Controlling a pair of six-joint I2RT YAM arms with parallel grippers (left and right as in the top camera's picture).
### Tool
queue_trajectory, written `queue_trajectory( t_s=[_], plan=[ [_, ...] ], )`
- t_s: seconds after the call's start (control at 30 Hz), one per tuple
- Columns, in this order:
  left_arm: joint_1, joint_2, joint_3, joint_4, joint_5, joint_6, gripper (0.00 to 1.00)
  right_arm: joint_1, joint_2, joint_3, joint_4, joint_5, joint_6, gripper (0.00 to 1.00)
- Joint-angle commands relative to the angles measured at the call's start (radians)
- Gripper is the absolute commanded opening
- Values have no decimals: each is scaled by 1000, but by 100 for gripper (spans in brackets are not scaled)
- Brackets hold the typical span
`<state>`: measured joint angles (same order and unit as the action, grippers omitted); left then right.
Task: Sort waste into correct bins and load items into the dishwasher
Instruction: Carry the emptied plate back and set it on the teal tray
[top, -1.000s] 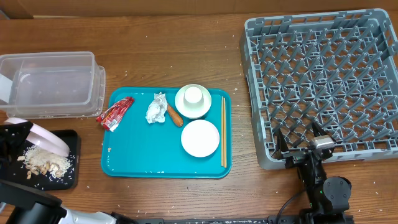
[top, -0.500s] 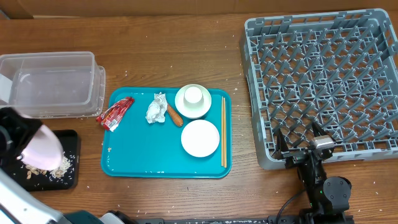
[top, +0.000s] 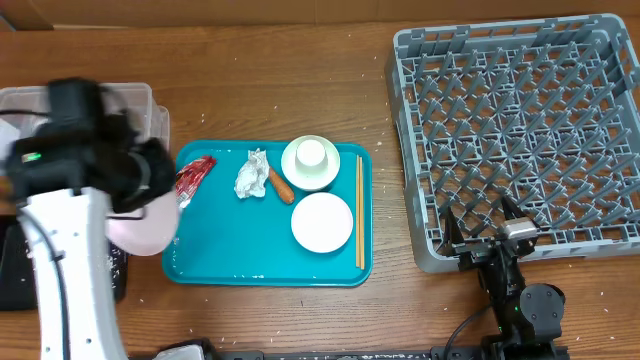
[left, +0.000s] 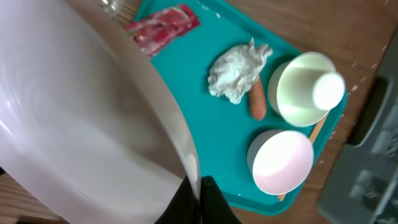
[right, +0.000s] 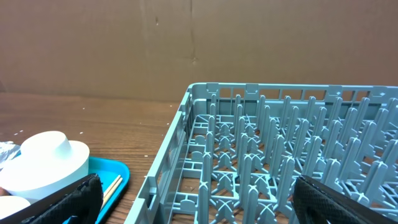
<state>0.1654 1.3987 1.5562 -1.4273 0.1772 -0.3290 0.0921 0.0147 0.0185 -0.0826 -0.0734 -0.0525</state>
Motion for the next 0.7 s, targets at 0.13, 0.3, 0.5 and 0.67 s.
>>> queue_trajectory(
  t_s=[0.13,0.3,0.5,0.67],
  plan=[
    [-245,49,-161,91,-154,-178,4,-2,-11,-10,5,1,-4,100],
    [-370,134,-240,187,-159,-211,4,-2,-11,-10,5,0,-4,100],
    [-491,276,-248,257,-216,-210,4,-2,-11,-10,5,0,-4,100],
    [-554,376,-248,276,-222,-223,4,-2,-11,-10,5,0,-4,100]
  ],
)
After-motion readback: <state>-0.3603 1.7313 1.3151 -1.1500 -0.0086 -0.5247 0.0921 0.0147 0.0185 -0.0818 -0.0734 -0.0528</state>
